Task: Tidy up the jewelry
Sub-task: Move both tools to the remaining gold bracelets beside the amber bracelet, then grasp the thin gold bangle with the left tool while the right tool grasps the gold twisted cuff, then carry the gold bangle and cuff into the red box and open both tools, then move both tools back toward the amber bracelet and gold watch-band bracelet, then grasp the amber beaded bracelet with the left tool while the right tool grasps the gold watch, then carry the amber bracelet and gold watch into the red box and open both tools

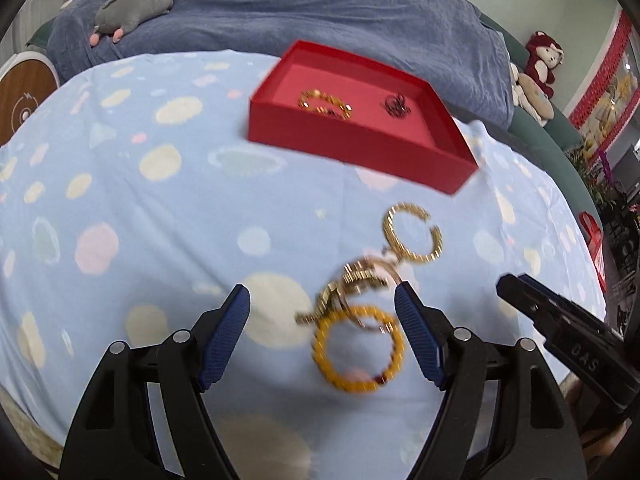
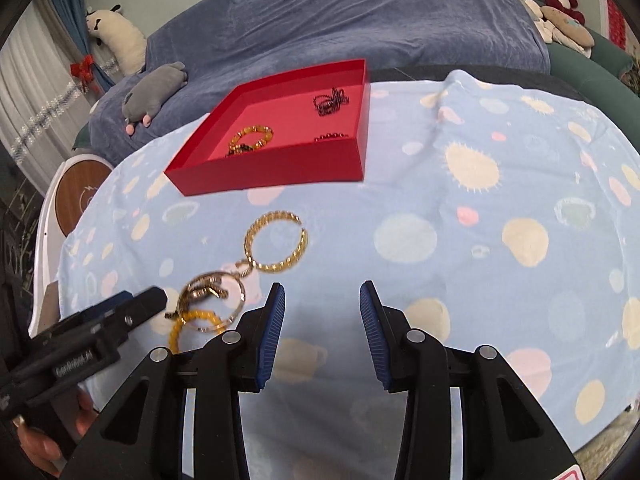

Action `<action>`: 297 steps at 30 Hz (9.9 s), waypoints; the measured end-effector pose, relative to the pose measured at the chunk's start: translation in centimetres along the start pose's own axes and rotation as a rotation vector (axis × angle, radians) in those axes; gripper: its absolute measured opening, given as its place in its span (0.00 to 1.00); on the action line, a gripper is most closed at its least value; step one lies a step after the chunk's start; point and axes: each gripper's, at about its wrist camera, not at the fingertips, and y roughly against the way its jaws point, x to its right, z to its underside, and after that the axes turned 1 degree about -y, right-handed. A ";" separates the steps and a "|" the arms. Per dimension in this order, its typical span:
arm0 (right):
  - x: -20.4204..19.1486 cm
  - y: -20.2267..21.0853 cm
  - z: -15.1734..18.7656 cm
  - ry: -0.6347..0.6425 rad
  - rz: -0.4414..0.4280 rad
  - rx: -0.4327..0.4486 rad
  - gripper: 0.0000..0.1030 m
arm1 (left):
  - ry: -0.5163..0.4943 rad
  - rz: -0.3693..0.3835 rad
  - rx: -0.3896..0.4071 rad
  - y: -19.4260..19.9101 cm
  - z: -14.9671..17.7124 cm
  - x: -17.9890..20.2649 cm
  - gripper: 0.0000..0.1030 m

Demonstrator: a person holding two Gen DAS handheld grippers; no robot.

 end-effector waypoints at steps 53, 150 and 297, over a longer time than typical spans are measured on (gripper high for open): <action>-1.7 -7.4 -3.0 0.030 0.040 -0.037 0.30 | 0.173 0.099 -0.029 -1.9 -0.4 -2.5 0.04; -1.3 -11.6 -18.1 0.034 0.002 0.113 0.32 | 0.003 -0.003 0.120 -10.5 -20.6 0.0 0.07; -2.7 1.0 -4.8 0.044 -0.076 0.118 0.21 | 0.097 0.070 0.137 3.3 -6.7 -1.2 0.07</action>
